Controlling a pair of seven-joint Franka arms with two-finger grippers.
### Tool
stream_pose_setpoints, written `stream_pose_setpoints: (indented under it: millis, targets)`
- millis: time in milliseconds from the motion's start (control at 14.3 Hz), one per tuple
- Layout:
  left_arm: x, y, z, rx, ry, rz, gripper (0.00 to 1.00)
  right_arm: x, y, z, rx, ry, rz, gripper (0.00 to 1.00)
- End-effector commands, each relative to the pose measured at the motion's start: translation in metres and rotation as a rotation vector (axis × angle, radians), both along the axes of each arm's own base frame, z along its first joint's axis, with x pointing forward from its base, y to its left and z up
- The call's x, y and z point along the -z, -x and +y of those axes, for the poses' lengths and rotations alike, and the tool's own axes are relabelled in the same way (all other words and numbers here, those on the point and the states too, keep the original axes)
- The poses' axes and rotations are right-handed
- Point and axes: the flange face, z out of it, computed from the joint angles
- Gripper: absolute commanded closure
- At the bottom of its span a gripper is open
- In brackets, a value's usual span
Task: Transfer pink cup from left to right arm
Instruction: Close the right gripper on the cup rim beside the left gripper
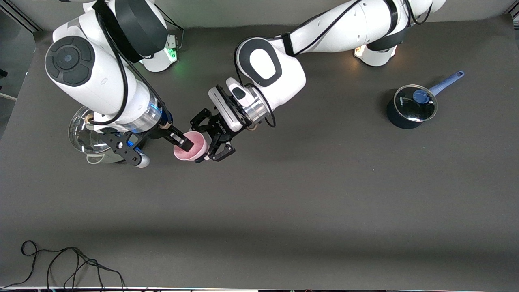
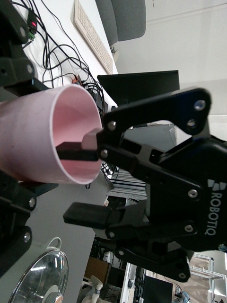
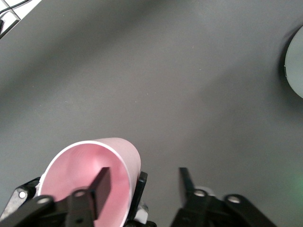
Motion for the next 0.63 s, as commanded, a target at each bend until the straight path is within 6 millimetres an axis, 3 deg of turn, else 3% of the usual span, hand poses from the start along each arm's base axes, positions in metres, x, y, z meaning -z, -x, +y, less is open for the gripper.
stream_pose_setpoints:
  millis: [0, 70, 279, 348, 418, 488, 557]
  targets:
    - [-0.010, 0.002, 0.001, -0.023, -0.002, -0.004, 1.00, -0.005, 0.000, 0.005, 0.016, -0.008, -0.007, 0.76]
    - [-0.011, 0.002, 0.001, -0.023, -0.002, -0.006, 1.00, -0.005, 0.000, 0.005, 0.017, -0.006, -0.008, 0.77]
    - [-0.013, 0.002, 0.001, -0.025, -0.003, -0.010, 1.00, -0.006, 0.004, 0.012, -0.001, 0.006, -0.015, 0.92]
    - [-0.011, -0.004, 0.005, -0.031, -0.026, -0.043, 0.73, -0.004, 0.005, 0.015, -0.007, 0.016, -0.017, 1.00]
    - [-0.010, -0.012, 0.011, -0.042, -0.055, -0.085, 0.12, -0.005, 0.005, 0.014, -0.007, 0.020, -0.020, 1.00]
    - [-0.014, -0.012, 0.011, -0.044, -0.051, -0.090, 0.00, -0.004, 0.005, 0.014, -0.007, 0.021, -0.019, 1.00]
    - [-0.013, -0.012, 0.011, -0.044, -0.045, -0.081, 0.00, -0.005, 0.005, 0.014, -0.005, 0.021, -0.021, 1.00]
